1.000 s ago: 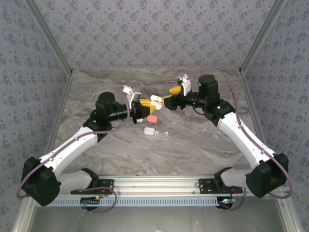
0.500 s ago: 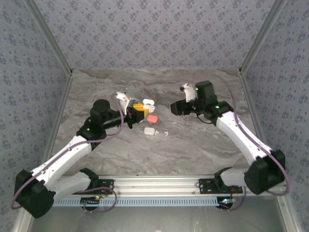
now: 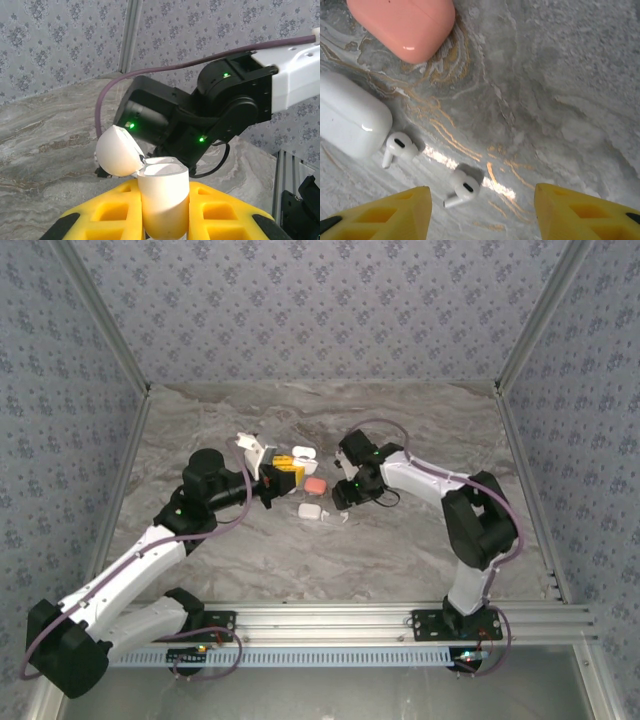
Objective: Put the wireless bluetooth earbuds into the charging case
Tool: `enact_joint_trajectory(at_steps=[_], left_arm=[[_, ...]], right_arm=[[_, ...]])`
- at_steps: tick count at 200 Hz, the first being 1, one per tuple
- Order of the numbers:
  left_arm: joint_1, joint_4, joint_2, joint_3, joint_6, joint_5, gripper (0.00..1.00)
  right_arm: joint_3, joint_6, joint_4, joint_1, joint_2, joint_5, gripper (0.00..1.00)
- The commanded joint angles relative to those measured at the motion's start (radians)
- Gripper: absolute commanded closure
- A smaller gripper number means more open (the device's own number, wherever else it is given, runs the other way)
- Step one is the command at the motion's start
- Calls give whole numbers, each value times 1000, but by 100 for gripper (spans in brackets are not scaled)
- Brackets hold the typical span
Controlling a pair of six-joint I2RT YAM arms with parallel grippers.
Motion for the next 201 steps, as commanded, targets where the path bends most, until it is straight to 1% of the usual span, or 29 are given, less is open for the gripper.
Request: enact_joint_trajectory(at_steps=[1, 49, 108, 168, 201], left_arm=[[-6, 2, -21, 0, 19, -11, 86], [-6, 5, -18, 1, 23, -13, 87], [-6, 10, -6, 3, 21, -14, 87], [-6, 10, 5, 9, 22, -14, 87], [-7, 8, 6, 10, 24, -14, 87]], right_arm=[[44, 18, -34, 14, 42, 37, 43], [71, 14, -67, 39, 115, 48, 47], [68, 10, -87, 68, 149, 49, 53], [62, 8, -107, 82, 157, 48, 62], [62, 6, -135, 90, 140, 63, 61]])
